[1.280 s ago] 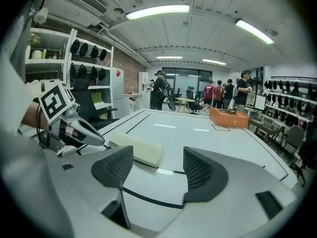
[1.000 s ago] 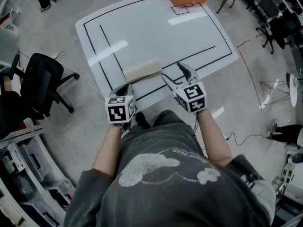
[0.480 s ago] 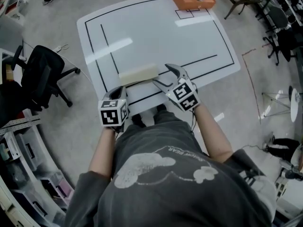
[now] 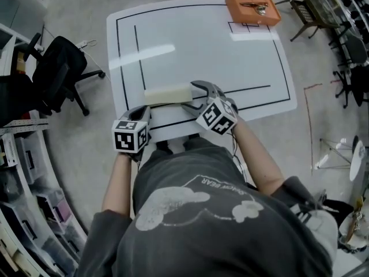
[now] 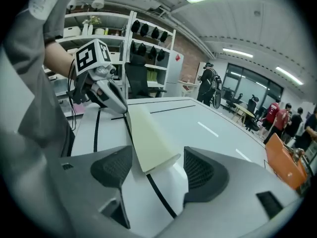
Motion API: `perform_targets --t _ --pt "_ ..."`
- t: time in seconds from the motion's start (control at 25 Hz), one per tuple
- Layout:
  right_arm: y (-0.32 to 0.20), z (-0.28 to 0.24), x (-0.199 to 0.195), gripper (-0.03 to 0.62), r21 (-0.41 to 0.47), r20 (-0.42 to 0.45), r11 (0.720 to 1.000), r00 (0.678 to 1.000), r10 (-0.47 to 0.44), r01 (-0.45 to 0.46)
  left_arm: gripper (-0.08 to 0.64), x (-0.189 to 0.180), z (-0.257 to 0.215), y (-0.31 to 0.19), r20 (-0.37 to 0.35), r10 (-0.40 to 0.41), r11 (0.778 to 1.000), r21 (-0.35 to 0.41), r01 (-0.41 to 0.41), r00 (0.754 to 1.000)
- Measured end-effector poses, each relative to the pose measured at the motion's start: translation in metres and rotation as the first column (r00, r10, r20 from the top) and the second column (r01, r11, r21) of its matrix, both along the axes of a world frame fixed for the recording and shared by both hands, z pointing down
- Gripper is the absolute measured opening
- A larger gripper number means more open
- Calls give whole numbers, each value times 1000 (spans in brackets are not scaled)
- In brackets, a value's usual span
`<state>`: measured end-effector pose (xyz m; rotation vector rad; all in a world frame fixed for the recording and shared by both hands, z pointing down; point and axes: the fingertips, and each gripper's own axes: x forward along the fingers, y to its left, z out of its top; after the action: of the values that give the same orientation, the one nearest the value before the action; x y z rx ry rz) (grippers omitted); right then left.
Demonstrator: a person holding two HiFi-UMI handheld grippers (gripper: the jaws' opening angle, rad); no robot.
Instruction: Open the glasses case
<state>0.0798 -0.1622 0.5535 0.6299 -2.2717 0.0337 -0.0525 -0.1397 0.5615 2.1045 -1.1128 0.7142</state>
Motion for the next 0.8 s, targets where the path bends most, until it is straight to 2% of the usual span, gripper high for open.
perform_targets --t 0.24,0.56,0.8 --pt "-2 9 0 298 6 -42 998 997 -67 68 3 1 1 0 14 0 1000 -5 0 1000" --pt "-6 6 0 293 -21 -23 995 995 -95 95 3 1 0 -2 22 -24 1000 3 24 999" --pt "-9 -5 -4 274 -5 -8 993 993 -114 114 3 -1 1 -2 32 -23 1000 7 22 999"
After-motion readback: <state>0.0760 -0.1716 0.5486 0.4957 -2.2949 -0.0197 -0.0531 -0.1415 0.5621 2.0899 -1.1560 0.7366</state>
